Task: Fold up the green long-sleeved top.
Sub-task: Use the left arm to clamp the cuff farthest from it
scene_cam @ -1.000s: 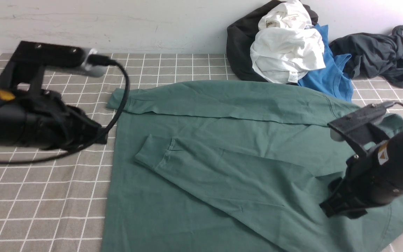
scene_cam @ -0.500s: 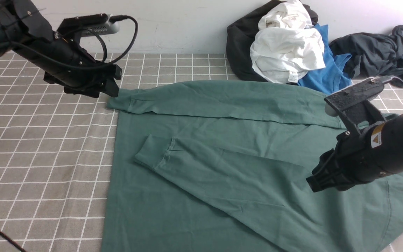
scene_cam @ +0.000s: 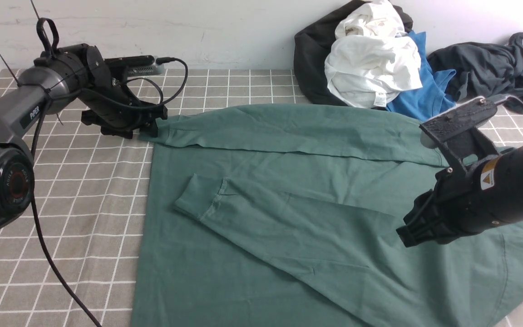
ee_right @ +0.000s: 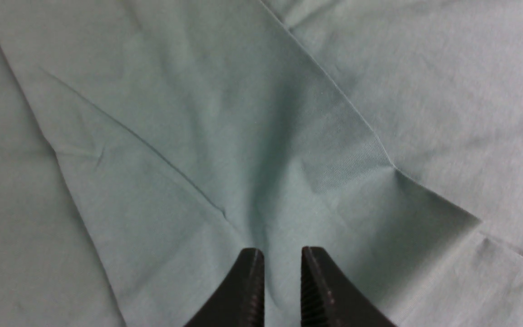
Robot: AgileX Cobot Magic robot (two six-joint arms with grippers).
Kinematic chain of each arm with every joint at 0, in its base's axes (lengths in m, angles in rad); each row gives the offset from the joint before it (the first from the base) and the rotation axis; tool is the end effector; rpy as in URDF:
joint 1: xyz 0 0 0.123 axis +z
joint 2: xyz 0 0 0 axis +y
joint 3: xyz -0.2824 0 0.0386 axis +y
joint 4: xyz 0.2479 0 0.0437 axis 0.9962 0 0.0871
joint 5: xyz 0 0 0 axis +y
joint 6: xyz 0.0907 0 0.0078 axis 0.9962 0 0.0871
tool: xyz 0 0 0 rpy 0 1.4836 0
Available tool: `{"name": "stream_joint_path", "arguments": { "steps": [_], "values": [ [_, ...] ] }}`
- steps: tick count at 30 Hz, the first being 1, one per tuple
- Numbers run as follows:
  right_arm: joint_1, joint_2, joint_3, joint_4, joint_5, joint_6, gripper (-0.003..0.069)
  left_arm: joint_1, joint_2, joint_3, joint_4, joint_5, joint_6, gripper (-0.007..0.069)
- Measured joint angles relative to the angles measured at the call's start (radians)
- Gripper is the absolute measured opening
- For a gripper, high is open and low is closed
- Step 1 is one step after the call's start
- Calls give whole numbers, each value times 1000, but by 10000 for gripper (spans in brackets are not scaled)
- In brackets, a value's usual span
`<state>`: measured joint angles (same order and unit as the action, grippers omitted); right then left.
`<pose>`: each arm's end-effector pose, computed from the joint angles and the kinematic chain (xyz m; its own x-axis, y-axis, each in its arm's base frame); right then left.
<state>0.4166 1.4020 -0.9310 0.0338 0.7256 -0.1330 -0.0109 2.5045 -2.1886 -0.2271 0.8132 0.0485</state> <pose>0.2477 0.1118 0.2528 -0.7695 -0.4580 -0.4450 -0.4993 0.8660 -0.0279 0.5452 -0.0209 0.1475 -0.8619 -0.0979 -0.4975 0.0014 0.9807 -0.1954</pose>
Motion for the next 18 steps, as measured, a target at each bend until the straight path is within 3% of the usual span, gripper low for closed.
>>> {"name": "stream_joint_path", "arguments": {
  "steps": [3,9,18],
  "values": [
    [0,0,0,0,0,0,117,0,3,-2,-11,3,-5,358],
    [0,0,0,0,0,0,117,1,11,-5,-96,18,47,44],
    [0,0,0,-1,-2,0,117,1,-35,-64,-120,228,66,23]
  ]
}}
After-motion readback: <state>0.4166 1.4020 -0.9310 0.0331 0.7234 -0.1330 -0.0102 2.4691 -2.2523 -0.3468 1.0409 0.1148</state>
